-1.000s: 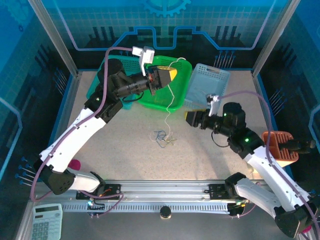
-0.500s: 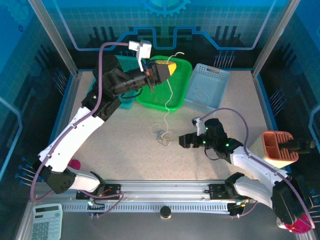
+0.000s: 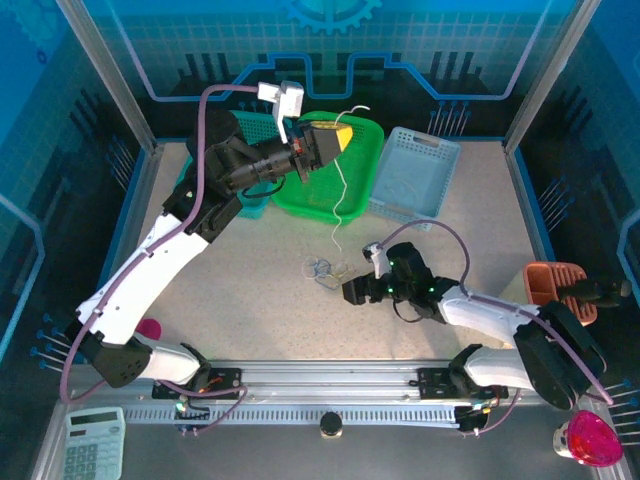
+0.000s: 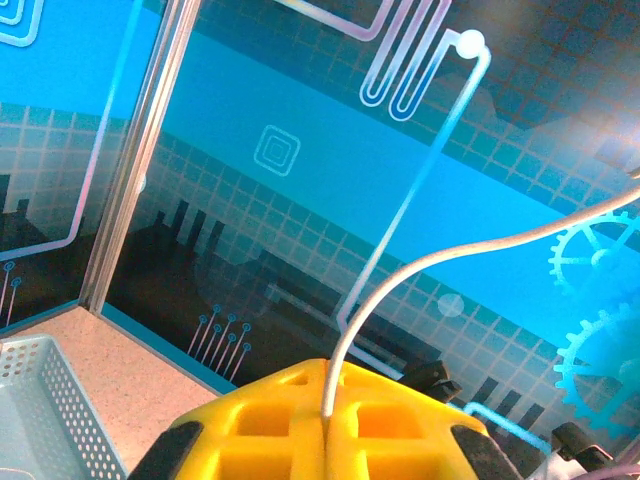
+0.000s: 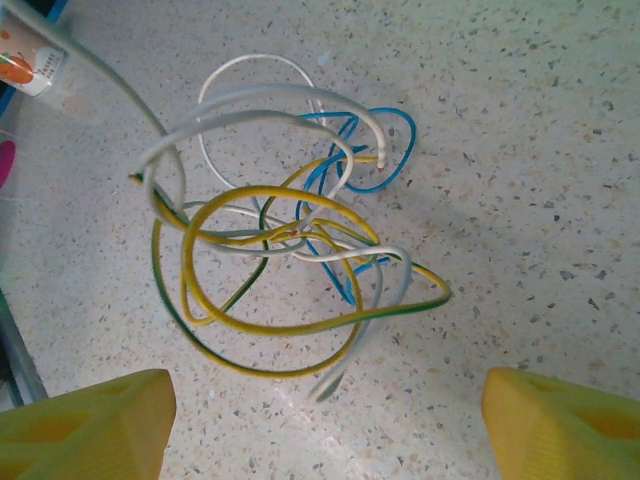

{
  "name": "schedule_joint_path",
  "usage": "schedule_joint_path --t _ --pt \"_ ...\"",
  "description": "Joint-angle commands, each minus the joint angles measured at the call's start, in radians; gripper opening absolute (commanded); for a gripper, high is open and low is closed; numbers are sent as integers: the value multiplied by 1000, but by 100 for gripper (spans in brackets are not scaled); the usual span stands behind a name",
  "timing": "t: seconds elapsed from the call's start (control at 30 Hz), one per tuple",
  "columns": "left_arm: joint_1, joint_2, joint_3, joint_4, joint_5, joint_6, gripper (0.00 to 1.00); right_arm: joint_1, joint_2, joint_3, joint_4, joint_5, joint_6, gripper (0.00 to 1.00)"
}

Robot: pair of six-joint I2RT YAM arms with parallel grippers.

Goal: Untangle the cables

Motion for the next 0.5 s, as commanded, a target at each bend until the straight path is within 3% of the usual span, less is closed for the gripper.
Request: schedule_joint_path --t 0.0,0.37,0.47 --pt "-9 -2 39 9 -12 -8 0 13 27 42 66 20 -7 79" --pt "-14 -5 41 14 -7 -12 0 13 96 106 72 22 -22 76" --pt "-16 -7 39 14 -6 -14 0 13 128 134 87 8 -25 64"
